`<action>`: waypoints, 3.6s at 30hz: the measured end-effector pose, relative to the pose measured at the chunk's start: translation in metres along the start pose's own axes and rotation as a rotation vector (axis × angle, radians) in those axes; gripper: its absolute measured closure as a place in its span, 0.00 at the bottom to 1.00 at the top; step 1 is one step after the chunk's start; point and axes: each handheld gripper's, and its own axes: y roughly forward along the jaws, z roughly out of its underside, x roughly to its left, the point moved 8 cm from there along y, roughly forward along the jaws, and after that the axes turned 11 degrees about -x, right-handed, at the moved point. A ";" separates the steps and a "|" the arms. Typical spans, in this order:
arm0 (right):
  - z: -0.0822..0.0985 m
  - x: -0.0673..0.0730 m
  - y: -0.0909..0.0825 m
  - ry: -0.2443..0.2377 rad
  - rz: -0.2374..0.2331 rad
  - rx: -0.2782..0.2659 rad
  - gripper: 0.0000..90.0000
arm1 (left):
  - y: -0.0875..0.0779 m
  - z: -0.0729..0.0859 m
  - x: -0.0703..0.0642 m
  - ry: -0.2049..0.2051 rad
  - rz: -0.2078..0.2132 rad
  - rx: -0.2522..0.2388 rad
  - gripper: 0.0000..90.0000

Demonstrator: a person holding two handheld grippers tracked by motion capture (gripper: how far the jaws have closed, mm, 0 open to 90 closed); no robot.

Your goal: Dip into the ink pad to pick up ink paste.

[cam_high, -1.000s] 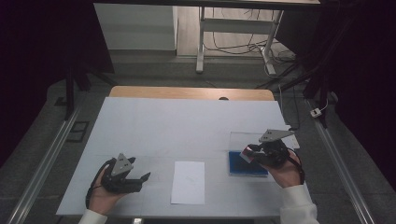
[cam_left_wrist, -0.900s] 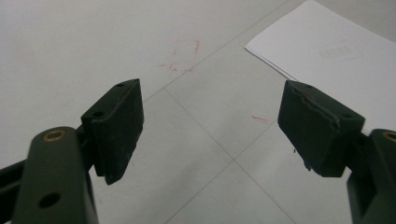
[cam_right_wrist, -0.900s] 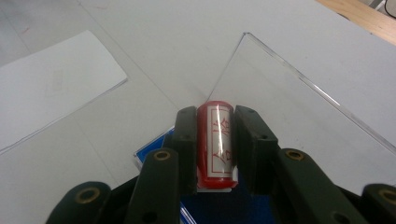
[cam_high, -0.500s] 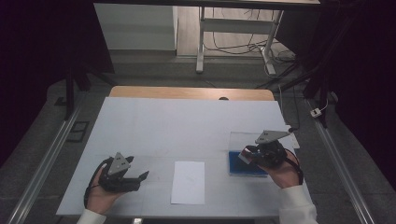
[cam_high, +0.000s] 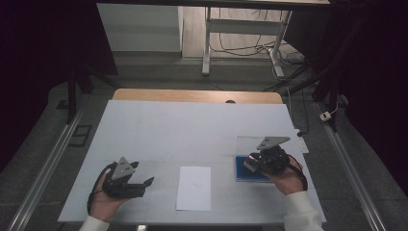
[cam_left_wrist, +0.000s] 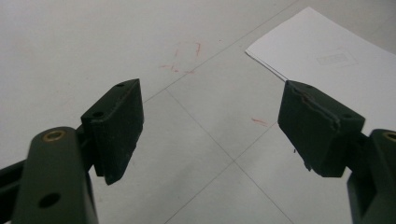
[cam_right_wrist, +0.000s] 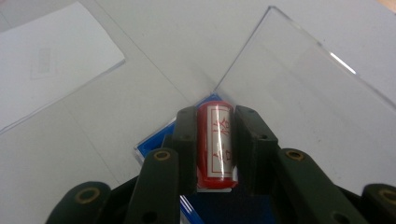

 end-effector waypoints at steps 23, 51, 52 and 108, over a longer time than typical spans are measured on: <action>0.015 -0.007 0.011 -0.005 0.045 0.074 0.78 | 0.004 0.002 -0.005 0.004 0.008 0.018 0.26; 0.019 -0.009 0.014 0.019 0.048 0.093 0.78 | 0.005 0.003 -0.005 0.007 0.005 0.024 0.26; 0.019 -0.009 0.014 0.019 0.048 0.093 0.78 | 0.005 0.003 -0.005 0.007 0.006 0.024 0.26; 0.025 -0.004 0.019 -0.022 0.093 0.079 0.79 | 0.004 0.006 -0.002 0.013 -0.020 0.051 0.25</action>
